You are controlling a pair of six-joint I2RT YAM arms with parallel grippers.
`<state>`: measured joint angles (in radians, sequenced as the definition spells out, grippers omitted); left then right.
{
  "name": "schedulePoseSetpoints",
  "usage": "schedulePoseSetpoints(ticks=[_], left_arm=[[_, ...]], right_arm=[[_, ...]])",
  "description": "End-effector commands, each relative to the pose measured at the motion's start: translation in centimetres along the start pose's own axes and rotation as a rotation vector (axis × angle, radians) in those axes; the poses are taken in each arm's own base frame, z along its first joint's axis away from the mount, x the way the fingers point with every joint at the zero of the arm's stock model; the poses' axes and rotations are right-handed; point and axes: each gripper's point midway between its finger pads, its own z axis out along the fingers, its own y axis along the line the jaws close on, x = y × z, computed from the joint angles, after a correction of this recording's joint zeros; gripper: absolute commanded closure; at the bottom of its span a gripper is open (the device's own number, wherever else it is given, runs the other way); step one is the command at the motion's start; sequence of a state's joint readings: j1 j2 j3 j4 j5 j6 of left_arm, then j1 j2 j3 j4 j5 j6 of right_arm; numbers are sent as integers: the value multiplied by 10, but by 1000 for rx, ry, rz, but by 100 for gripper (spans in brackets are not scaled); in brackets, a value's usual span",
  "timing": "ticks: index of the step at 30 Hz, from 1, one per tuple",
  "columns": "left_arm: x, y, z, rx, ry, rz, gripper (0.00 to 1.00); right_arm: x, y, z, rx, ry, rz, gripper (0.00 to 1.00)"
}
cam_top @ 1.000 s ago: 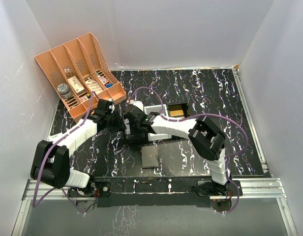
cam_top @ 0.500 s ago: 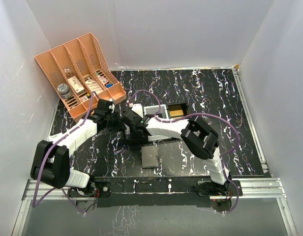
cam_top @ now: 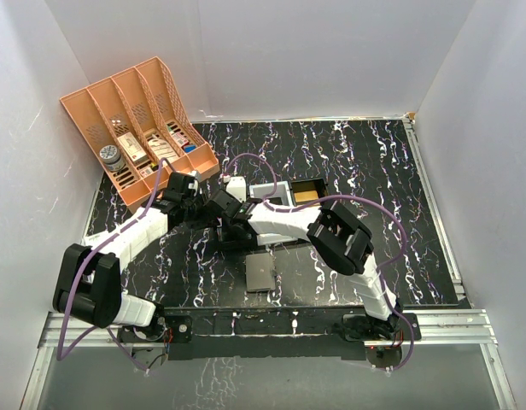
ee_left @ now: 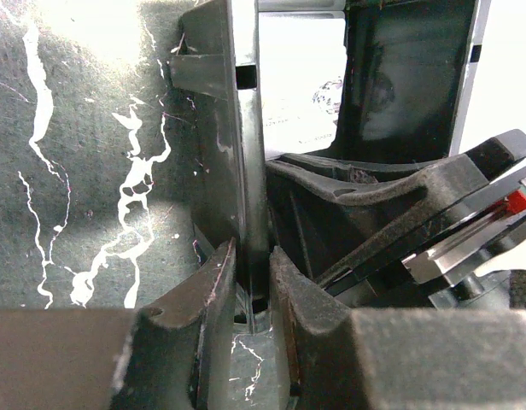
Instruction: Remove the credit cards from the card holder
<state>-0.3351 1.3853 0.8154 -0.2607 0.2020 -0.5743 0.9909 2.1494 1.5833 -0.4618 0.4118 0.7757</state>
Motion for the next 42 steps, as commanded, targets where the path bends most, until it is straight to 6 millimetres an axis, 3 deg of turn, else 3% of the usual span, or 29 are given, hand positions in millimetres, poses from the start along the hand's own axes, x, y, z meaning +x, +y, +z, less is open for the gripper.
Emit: schedulePoseSetpoints(ticks=[1, 20, 25, 31, 36, 41, 42], left_arm=[[17, 6, -1, 0, 53, 2, 82], [18, 7, -2, -4, 58, 6, 82], [14, 4, -8, 2, 34, 10, 80], [5, -1, -17, 9, -2, 6, 73], [-8, -14, -31, 47, -60, 3, 56], [-11, -24, -55, 80, -87, 24, 42], [-8, -26, -59, 95, -83, 27, 41]], right_arm=[[-21, 9, 1, 0, -70, 49, 83], [-44, 11, 5, -7, -101, 68, 82], [-52, 18, -4, -42, -92, 64, 81], [-75, 27, -45, -121, -103, 48, 74], [-85, 18, -88, -169, -121, 62, 66], [-70, -22, -132, -154, -116, 105, 60], [-61, -32, -139, -159, -111, 123, 53]])
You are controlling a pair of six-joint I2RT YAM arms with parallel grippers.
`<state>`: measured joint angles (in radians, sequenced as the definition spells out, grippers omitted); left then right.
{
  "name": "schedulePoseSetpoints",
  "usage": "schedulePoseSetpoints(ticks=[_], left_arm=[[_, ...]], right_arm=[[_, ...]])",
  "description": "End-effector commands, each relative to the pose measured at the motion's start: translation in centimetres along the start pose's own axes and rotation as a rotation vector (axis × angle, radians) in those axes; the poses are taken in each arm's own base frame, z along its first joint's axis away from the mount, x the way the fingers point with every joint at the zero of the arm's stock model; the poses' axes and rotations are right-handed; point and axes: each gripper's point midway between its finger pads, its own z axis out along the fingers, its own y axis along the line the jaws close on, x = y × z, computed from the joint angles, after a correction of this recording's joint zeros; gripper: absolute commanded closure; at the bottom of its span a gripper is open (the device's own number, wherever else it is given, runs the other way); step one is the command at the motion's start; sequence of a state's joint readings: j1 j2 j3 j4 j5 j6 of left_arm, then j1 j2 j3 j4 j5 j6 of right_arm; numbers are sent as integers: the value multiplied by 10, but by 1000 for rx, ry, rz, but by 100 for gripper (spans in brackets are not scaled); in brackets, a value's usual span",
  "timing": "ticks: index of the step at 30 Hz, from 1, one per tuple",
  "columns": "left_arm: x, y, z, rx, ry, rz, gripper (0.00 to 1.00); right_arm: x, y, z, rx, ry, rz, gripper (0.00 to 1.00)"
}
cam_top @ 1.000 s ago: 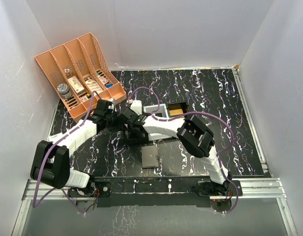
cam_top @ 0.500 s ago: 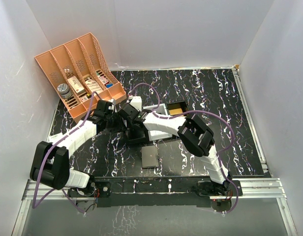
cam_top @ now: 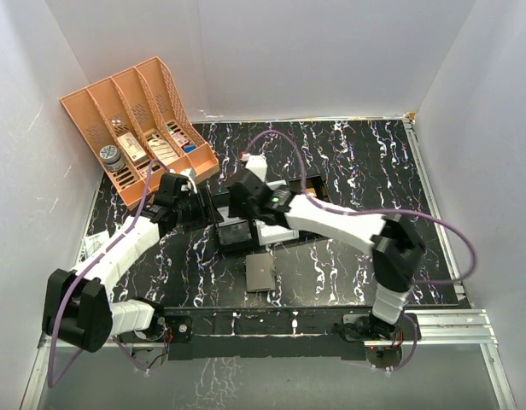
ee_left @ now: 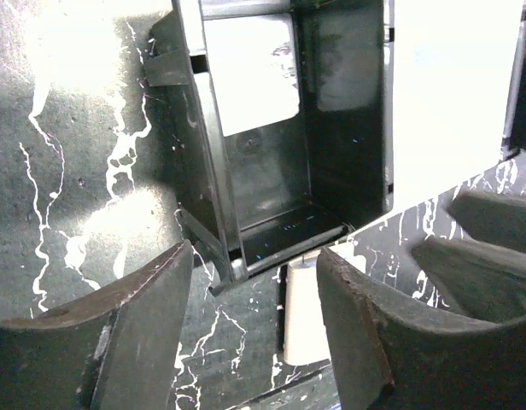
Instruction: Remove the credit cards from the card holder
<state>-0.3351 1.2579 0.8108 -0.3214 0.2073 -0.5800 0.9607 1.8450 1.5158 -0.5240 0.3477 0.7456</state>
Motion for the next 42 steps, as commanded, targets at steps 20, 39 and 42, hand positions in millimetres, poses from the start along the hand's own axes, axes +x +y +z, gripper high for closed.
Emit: schedulePoseSetpoints(ticks=[20, 39, 42], left_arm=[[84, -47, -44, 46, 82, 73, 33], [120, -60, -16, -34, 156, 176, 31], [127, -71, -10, 8, 165, 180, 31]], right_arm=[[124, -81, -68, -77, 279, 215, 38], [149, -118, -64, 55, 299, 193, 74], [155, -119, -61, 51, 311, 205, 81]])
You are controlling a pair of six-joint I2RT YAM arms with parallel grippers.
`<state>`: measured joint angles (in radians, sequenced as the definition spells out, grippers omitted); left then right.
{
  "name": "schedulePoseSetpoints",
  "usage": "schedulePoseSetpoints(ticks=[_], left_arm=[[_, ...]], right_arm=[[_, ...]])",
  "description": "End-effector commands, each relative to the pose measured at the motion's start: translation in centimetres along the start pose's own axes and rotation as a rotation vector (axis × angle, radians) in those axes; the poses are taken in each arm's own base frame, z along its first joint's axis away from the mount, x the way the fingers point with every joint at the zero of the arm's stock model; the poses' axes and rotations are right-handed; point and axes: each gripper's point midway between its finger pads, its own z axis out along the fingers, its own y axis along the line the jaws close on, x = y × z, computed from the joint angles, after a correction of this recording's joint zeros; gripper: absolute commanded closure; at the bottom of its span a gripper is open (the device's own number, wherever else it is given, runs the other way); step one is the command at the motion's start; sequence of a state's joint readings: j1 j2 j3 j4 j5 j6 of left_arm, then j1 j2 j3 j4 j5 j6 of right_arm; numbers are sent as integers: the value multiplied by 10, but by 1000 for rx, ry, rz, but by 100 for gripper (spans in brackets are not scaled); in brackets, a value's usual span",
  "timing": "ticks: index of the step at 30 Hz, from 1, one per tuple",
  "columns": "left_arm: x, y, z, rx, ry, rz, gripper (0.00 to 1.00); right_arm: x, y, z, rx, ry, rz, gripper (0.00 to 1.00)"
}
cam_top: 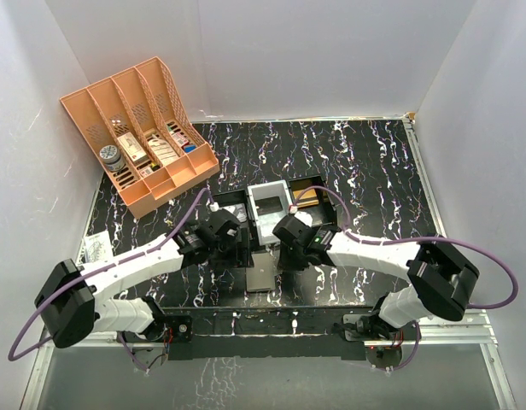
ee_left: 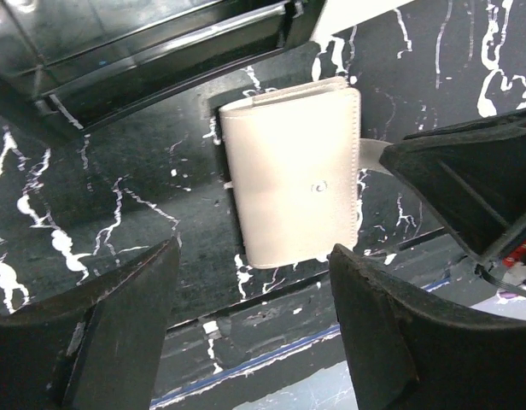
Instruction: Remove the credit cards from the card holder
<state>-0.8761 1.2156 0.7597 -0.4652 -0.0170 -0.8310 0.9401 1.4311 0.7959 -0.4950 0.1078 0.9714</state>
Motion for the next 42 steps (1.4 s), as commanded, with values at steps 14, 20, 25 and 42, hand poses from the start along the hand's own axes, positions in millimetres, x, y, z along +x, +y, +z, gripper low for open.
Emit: schedulePoseSetpoints(ticks=[14, 20, 25, 42], left_arm=[[9, -42, 24, -68, 24, 114, 14], [10, -40, 35, -117, 26, 124, 14], [8, -28, 34, -183, 12, 122, 22], [7, -2, 5, -150, -108, 48, 85]], right_arm=[[-19, 25, -32, -243, -143, 154, 100], [-11, 32, -39, -328, -114, 218, 100], [-12, 32, -43, -335, -118, 229, 100], [-28, 32, -54, -325, -147, 223, 100]])
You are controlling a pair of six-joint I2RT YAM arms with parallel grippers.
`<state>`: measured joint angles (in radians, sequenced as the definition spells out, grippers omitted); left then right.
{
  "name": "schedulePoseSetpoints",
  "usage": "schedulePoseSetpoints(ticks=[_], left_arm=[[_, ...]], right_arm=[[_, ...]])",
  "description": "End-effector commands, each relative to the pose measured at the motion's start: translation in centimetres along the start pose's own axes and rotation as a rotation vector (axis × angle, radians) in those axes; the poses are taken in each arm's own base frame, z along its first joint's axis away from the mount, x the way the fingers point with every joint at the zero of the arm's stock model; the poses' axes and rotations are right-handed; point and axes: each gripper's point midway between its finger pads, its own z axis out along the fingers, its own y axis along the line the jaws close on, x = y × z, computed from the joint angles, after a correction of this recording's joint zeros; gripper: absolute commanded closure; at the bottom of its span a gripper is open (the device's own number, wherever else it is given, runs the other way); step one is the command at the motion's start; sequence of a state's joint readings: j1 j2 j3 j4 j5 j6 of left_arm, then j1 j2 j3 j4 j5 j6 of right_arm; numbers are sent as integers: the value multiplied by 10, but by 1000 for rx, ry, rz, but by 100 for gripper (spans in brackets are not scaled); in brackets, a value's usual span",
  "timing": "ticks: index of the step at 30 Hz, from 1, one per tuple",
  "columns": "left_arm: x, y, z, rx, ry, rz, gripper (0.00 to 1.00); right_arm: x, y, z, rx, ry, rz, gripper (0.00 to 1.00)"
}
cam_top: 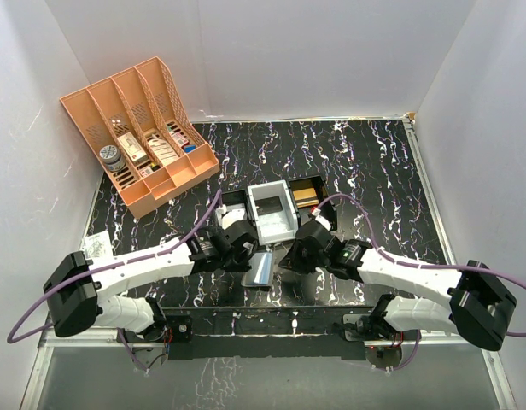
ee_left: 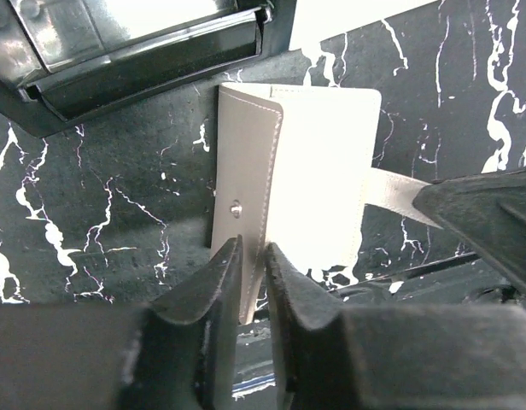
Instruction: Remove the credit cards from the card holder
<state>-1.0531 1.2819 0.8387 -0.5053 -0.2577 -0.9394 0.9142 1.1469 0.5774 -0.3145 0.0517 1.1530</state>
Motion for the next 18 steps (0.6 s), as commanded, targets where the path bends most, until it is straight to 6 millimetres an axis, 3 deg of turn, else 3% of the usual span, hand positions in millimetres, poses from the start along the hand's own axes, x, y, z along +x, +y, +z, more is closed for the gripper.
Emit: schedulePoseSetpoints(ticks=[1, 4, 8, 13, 16, 18], left_arm=[[12, 15, 6, -42, 16, 2, 89], [20, 19, 7, -33, 36, -17, 99], [30, 25, 3, 4, 34, -77, 100], [41, 31, 3, 53, 31, -145, 100], [45, 37, 4, 42, 33, -163, 100], [45, 38, 5, 35, 31, -165, 100]], right_arm=[[-22, 40, -18, -120, -53, -12, 100], [-24, 63, -27, -208, -38, -65, 100], [-20, 99, -38, -343, 14, -160, 100], [-7, 131, -42, -469, 118, -255, 100], [-3, 141, -40, -514, 136, -271, 100], [-3, 133, -29, -462, 139, -257, 100]])
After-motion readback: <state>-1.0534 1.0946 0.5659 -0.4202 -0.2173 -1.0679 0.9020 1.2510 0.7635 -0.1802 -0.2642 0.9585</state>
